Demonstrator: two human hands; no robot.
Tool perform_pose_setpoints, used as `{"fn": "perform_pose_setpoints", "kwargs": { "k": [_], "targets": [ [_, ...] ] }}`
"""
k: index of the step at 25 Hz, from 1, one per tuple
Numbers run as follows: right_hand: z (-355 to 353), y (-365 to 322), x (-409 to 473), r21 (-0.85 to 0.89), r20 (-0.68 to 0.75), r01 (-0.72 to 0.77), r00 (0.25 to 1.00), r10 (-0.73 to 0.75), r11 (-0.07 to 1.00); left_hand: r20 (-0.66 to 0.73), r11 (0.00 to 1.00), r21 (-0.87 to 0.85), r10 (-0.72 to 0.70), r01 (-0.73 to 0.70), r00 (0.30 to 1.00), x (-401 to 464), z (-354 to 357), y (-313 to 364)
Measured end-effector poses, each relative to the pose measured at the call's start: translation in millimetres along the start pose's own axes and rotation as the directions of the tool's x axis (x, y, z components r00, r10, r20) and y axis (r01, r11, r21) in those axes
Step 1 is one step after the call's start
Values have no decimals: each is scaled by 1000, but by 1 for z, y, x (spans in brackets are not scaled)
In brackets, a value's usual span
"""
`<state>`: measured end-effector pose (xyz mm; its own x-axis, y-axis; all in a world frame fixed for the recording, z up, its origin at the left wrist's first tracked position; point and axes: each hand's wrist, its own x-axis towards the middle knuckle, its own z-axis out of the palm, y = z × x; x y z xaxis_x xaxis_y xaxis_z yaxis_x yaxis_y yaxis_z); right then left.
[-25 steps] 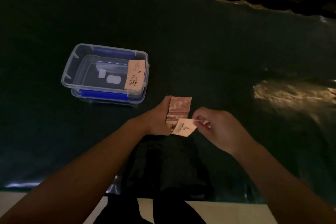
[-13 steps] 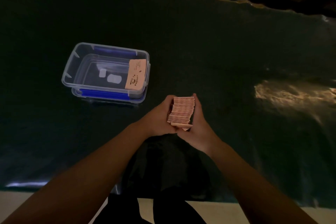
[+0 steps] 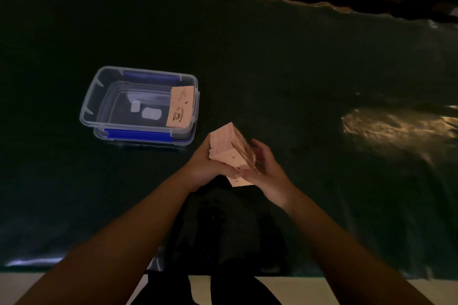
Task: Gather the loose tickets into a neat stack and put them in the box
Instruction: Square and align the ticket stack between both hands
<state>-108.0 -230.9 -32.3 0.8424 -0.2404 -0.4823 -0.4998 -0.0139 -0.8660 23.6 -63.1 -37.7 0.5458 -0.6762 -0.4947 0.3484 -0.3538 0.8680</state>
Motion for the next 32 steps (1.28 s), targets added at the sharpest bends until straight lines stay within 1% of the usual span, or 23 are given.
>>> {"fn": "perform_pose_setpoints", "kwargs": {
  "k": [3, 4, 7, 9, 10, 11, 13, 15, 16, 17, 18, 20, 23, 25, 27, 28, 31, 32],
  "targets": [
    [5, 9, -7, 217, -48, -46, 997, 58, 975, 93, 964, -264, -13, 37, 996, -3, 5, 3],
    [9, 11, -9, 274, -56, -41, 997, 59, 961, 125, 948, -314, -5, 44, 992, -5, 8, 5],
    [14, 17, -10, 371, -93, -22, 994, 61, 928, 178, 940, -339, 15, 47, 984, -7, 8, 5],
    [8, 19, -9, 360, -125, -12, 990, 61, 933, 152, 954, -297, 7, 39, 988, -7, 1, 6],
    [3, 20, -8, 324, -140, -7, 989, 55, 946, 108, 976, -218, 14, 10, 994, -8, -3, 6],
    [-3, 22, -8, 272, -148, -4, 988, 46, 962, 74, 995, -100, 27, -19, 997, -8, -6, 6],
    [-11, 24, -8, 135, -152, 13, 988, 8, 991, 56, 984, 169, 42, -51, 998, -10, -9, 6],
    [-16, 25, -7, -129, -181, 4, 983, -27, 992, 15, 902, 421, 98, -95, 995, -8, -8, 1],
    [-17, 25, -5, -260, -192, -24, 981, -27, 965, -19, 845, 525, 130, -101, 991, -6, -7, -3],
    [-16, 24, -4, -355, -193, -55, 981, -15, 933, -46, 795, 599, 148, -91, 988, -3, -6, -7],
    [-14, 25, -3, -410, -181, -74, 983, -2, 909, -62, 762, 643, 149, -74, 987, -1, -5, -11],
    [-10, 27, -3, -465, -153, -65, 988, -8, 883, -60, 726, 686, 127, -51, 990, 4, -5, -20],
    [-7, 32, -6, -515, -147, -5, 986, -82, 857, -46, 693, 721, 71, -16, 996, 8, -7, -26],
    [-6, 36, -7, -555, -141, 22, 983, -120, 831, -44, 660, 751, 70, -13, 997, 7, -4, -23],
    [-5, 39, -4, -620, -127, 48, 979, -161, 783, -27, 626, 779, 81, -30, 996, 5, 1, -18],
    [-5, 42, -1, -636, -124, 46, 979, -161, 771, -24, 615, 788, 80, -31, 996, 4, 3, -16],
    [-13, 45, -1, -615, -141, -2, 984, -107, 789, -26, 622, 782, 98, -41, 995, 3, 0, -17],
    [-16, 46, -2, -643, -140, -15, 985, -98, 766, -22, 624, 780, 110, -52, 994, 4, -1, -17]
  ]
}}
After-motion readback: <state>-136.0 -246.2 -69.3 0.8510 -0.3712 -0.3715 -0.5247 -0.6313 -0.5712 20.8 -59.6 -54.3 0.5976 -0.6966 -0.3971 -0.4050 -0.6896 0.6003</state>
